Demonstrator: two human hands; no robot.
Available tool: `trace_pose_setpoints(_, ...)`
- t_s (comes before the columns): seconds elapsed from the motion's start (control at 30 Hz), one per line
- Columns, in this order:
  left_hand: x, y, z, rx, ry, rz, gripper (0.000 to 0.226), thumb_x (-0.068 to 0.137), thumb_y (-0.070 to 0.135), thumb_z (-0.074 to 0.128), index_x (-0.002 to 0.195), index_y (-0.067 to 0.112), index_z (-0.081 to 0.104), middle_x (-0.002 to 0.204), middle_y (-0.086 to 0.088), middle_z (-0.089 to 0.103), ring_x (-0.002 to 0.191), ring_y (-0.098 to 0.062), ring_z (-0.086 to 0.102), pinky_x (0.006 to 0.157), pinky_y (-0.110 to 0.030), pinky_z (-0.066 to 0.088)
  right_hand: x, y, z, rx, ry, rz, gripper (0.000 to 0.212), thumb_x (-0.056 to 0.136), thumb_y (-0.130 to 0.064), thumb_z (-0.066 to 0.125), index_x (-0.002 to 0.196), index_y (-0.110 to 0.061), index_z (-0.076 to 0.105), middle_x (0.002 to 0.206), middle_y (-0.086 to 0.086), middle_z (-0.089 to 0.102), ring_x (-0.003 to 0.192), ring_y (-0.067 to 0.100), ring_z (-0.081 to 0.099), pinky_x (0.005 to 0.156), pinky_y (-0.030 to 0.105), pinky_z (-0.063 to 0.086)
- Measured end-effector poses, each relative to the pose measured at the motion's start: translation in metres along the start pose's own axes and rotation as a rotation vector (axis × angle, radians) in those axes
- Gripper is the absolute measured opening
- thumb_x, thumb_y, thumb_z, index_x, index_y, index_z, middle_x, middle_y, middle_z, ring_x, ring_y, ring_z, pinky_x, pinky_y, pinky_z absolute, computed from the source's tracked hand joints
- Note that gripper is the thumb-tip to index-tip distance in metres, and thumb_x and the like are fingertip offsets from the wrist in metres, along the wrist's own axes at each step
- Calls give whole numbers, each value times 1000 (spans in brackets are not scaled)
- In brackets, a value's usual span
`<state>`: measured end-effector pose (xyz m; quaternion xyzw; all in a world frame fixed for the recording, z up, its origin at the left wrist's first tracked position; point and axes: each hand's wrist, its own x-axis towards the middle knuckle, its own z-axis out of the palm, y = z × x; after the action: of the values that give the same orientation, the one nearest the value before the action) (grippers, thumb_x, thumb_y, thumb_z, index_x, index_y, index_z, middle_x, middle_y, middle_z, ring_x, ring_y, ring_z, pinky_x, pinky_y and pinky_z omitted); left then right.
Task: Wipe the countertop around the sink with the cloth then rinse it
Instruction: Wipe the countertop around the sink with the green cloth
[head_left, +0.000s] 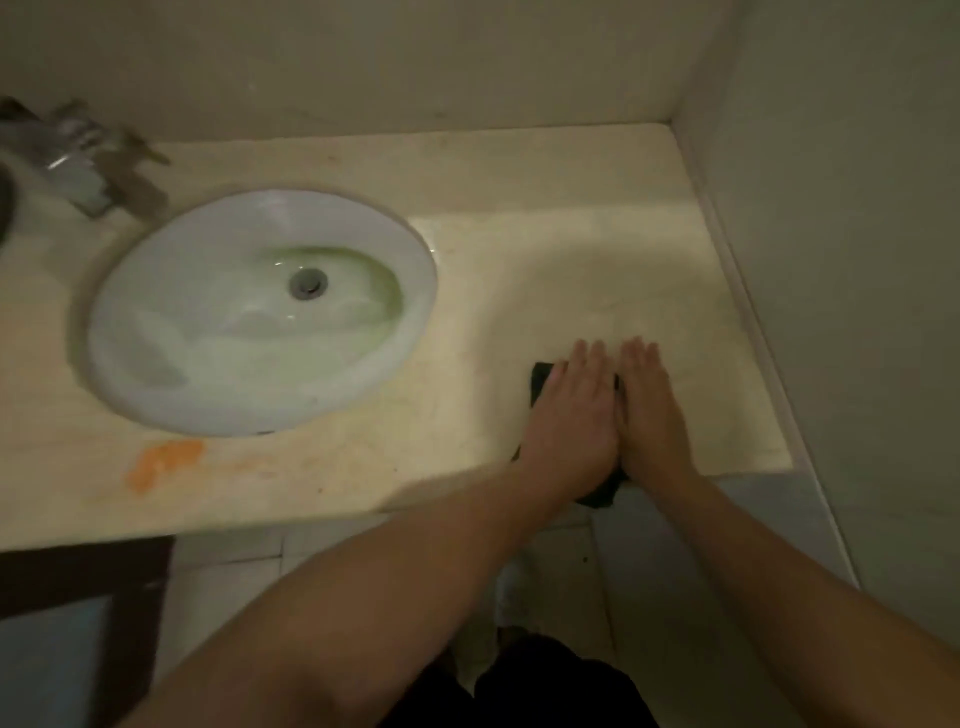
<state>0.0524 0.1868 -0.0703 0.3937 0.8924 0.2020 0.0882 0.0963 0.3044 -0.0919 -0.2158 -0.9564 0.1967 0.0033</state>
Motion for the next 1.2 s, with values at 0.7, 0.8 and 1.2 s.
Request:
trace_pose_setpoints(0.7,-126,-155,-68,259,-122,-299,71,96,39,26,154,5,4,163,-11,-1,150,-24,-5,122,-38,-2,5,-147,61,-222,-95,-182,71,93,-37,25,151,1,13,160,18,11,149,30,8,119,41,4)
trace_pose_setpoints(0.8,-143,-178,-80,240,-99,-340,71,97,39,26,155,6,2,163,-11,1,150,-23,-4,122,-38,-1,-6,-175,70,-205,-125,-196,71,93,-36,25,152,0,10,161,17,7,149,29,4,120,41,4)
trace_pose_setpoints(1.2,-222,-295,-129,269,-116,-280,70,96,41,21,153,4,4,163,-14,2,150,-26,0,122,-39,1,-46,-298,126,-212,-69,41,75,98,-43,26,152,2,2,161,20,-1,149,31,-2,121,42,0)
